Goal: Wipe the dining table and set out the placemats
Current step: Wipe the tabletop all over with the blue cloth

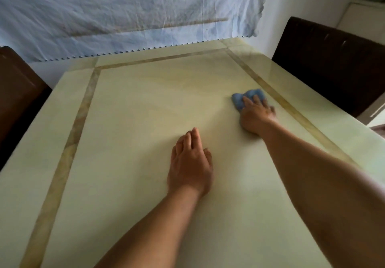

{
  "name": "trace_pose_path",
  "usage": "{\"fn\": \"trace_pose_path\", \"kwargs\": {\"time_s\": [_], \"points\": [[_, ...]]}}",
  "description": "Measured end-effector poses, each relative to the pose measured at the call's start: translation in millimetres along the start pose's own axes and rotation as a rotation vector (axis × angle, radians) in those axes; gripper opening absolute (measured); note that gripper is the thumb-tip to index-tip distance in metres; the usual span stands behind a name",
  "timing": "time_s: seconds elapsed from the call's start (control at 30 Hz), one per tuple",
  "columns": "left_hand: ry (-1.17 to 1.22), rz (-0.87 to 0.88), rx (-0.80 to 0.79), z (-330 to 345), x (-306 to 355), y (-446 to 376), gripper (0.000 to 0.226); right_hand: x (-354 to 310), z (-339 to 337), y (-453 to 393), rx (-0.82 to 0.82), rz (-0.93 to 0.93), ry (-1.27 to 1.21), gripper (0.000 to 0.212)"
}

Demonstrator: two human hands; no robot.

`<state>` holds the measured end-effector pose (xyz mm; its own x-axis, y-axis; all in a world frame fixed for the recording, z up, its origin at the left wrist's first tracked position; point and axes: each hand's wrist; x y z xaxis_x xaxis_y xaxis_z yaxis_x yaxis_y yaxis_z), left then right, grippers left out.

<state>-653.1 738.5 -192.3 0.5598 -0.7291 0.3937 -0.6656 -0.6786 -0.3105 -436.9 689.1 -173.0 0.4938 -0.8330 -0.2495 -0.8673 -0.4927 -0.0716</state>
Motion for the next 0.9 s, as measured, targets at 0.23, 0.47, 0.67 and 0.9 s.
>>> {"fn": "trace_pose_path", "kwargs": {"time_s": [0.23,0.47,0.67,0.9], "points": [[0.043,0.003,0.01,-4,3,-1,0.051,-44,15,90,-0.054,-0.416,-0.084,0.051],[0.012,0.069,0.088,-4,3,-3,0.031,101,-36,108,0.053,0.039,-0.048,0.049],[-0.049,0.072,0.131,-6,9,5,0.024,129,-51,141,-0.03,0.266,0.0,0.053],[-0.121,-0.002,-0.056,-28,26,16,0.04,61,-30,214,-0.123,-0.155,-0.032,0.051]]}}
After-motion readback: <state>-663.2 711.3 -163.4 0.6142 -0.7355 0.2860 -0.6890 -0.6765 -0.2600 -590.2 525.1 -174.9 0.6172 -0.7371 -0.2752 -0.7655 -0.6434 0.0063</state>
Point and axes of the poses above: each hand's wrist, its own y-axis away from the middle knuckle, its own z-axis out of the palm, x = y × z, and after that the axes turned 8 degrees about x, right-handed
